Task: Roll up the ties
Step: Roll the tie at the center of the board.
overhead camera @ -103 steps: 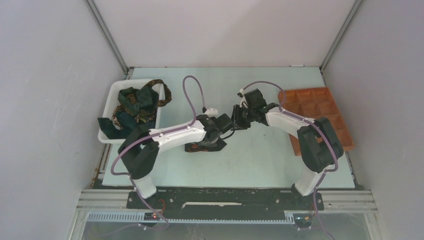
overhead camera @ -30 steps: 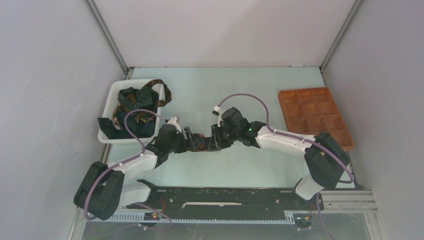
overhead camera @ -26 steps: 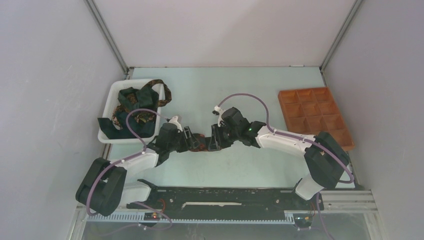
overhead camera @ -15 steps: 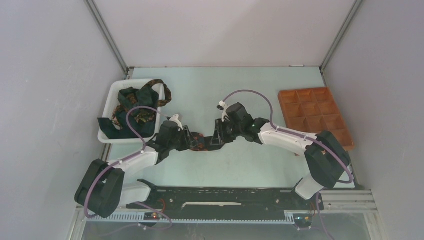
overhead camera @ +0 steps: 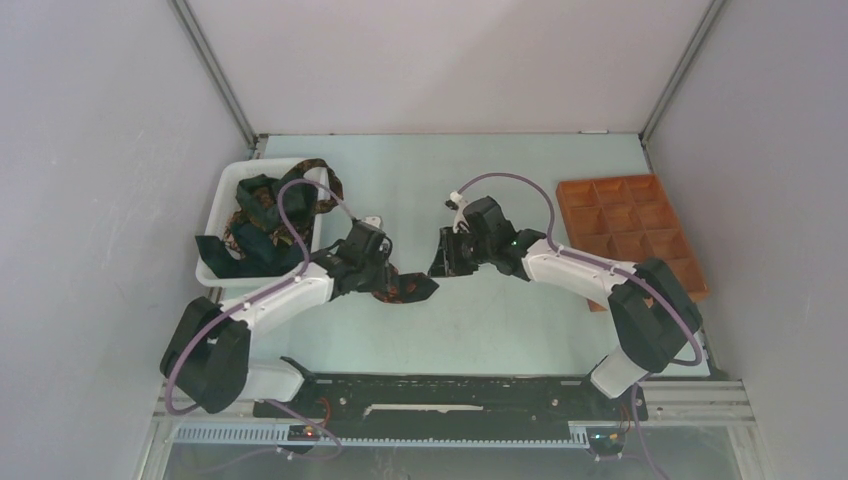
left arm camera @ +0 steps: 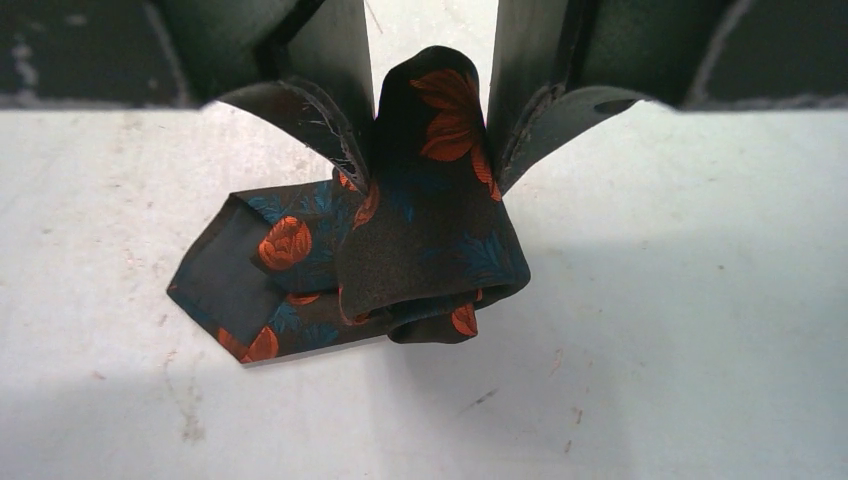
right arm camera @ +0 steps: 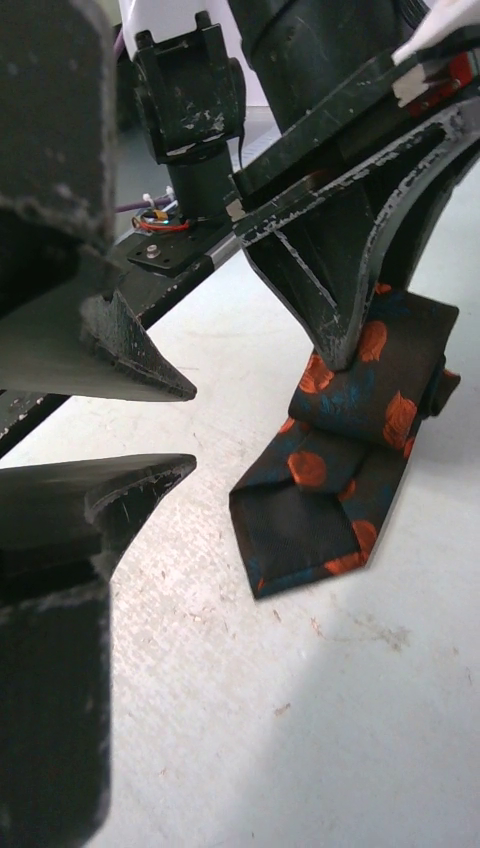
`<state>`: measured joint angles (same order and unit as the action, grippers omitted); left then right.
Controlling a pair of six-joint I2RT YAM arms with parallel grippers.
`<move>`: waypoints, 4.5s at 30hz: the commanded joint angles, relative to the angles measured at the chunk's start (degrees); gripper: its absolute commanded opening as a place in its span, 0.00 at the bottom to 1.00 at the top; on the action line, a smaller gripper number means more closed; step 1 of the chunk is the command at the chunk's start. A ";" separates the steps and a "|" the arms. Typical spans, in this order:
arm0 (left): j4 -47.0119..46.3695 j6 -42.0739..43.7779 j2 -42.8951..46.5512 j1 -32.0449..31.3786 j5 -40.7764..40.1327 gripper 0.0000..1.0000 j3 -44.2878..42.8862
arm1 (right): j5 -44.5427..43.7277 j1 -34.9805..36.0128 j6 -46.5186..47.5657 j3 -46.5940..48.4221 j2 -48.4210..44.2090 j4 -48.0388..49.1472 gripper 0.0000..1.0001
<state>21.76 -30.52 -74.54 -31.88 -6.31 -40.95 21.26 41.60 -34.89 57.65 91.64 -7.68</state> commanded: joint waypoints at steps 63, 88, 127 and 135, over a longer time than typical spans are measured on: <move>35.57 -1.13 -34.36 -19.98 -23.41 0.62 -38.01 | 2.71 -12.98 1.87 -4.36 -0.13 0.15 0.26; 33.02 -2.22 -16.34 -17.08 -24.04 0.77 -32.22 | 8.40 -11.03 2.29 -9.16 -1.60 11.98 0.46; 2.28 1.71 -3.44 -1.15 -10.40 0.86 -1.88 | 9.30 -0.14 -6.33 3.08 20.35 22.14 0.99; 1.01 0.19 -0.52 -1.17 -10.21 0.81 2.36 | 9.40 1.68 -8.05 5.11 23.32 21.09 0.94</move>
<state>21.10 -30.02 -76.01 -33.65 -14.90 -40.97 31.29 42.00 -41.87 60.84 112.79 13.45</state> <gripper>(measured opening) 0.817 0.952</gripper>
